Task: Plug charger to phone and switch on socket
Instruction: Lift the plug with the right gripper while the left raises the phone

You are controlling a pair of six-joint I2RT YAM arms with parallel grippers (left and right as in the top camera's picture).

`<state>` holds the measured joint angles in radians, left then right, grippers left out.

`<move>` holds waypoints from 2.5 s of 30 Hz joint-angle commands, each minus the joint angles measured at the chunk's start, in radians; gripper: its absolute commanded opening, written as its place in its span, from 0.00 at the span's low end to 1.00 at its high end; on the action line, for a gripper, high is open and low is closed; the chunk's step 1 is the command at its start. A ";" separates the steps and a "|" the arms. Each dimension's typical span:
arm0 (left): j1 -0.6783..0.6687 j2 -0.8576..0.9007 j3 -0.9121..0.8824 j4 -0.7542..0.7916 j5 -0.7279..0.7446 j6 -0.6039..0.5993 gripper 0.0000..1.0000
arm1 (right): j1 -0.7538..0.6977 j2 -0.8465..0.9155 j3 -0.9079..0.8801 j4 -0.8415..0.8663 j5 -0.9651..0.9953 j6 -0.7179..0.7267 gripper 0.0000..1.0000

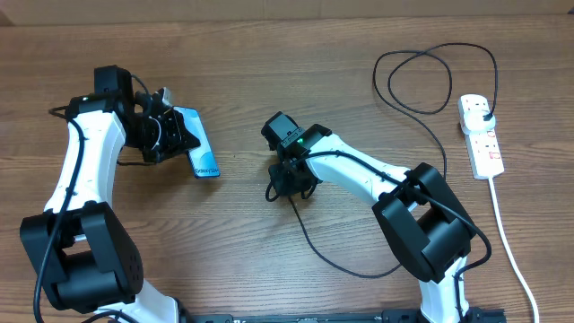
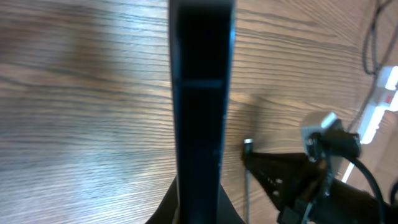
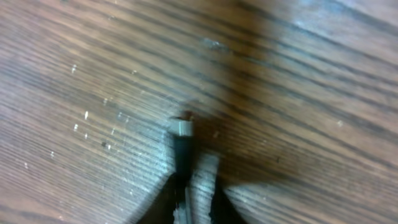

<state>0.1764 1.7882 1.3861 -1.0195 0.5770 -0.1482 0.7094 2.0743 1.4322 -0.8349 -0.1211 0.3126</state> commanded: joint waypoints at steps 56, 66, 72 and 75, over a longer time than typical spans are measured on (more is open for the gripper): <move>-0.003 -0.010 0.000 -0.009 0.077 0.036 0.04 | 0.126 0.021 -0.013 0.068 0.199 0.019 0.20; -0.003 -0.010 0.000 -0.014 0.077 0.036 0.04 | 0.126 0.037 -0.012 0.063 0.194 0.020 0.06; -0.003 -0.010 0.000 -0.011 0.152 0.091 0.04 | 0.092 0.031 0.044 0.025 0.049 0.014 0.04; -0.002 -0.010 0.002 0.005 0.463 0.234 0.04 | 0.036 -0.007 0.065 0.029 -0.177 -0.043 0.04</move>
<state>0.1764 1.7878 1.3861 -1.0271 0.7029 -0.0727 0.7967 2.0869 1.4555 -0.8127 -0.0746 0.3195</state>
